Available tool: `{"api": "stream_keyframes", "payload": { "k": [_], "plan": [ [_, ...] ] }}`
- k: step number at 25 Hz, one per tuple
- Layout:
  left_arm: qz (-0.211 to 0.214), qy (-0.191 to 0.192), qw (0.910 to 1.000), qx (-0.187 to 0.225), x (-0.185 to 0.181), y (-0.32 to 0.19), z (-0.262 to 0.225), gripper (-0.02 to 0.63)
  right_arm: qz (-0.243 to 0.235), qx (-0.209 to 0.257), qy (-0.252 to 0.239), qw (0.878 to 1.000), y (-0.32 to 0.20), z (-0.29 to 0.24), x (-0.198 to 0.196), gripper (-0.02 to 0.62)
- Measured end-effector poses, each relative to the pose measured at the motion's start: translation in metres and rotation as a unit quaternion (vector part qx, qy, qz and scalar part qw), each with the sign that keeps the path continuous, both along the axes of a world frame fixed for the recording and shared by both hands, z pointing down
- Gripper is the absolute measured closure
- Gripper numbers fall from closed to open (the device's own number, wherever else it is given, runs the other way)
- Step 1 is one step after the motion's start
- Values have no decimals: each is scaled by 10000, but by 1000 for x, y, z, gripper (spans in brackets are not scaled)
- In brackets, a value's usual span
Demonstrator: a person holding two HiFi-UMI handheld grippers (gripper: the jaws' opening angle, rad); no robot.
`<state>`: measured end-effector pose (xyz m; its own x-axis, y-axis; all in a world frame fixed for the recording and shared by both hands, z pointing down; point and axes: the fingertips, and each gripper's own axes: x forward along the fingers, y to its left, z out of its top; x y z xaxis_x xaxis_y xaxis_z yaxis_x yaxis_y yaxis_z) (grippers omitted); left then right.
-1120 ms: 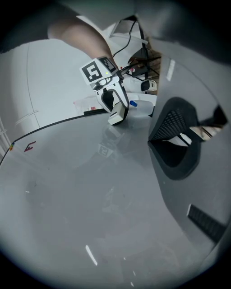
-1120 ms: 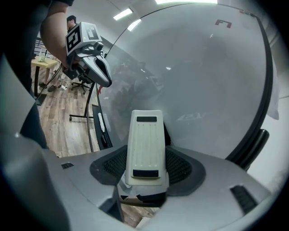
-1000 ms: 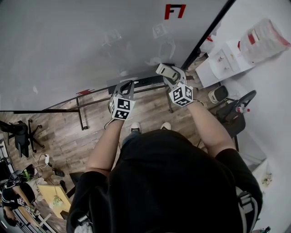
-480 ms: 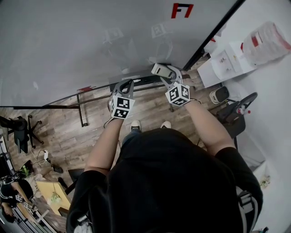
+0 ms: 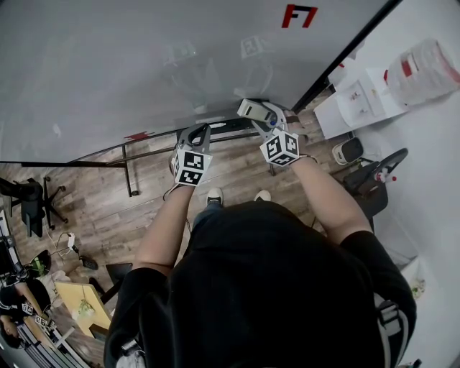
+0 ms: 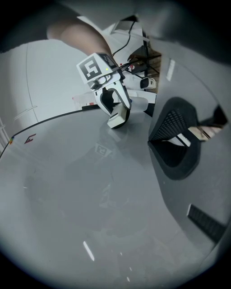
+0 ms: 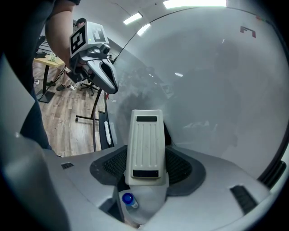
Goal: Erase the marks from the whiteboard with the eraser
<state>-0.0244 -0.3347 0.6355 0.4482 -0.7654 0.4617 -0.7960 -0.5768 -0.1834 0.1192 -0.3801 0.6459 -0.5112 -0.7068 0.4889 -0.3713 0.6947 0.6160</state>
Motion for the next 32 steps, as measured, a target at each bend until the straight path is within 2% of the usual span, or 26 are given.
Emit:
{"api": "stream_keyframes", "payload": {
  "k": [17,32],
  "plan": [
    [26,39,10000,10,7,1,0,595,103,52,26,9999,-1,-5,14,345],
    [184,83,9998,42,41,-8,-1,595,548,84,95,9984,-11,-7,85,345]
  ]
}}
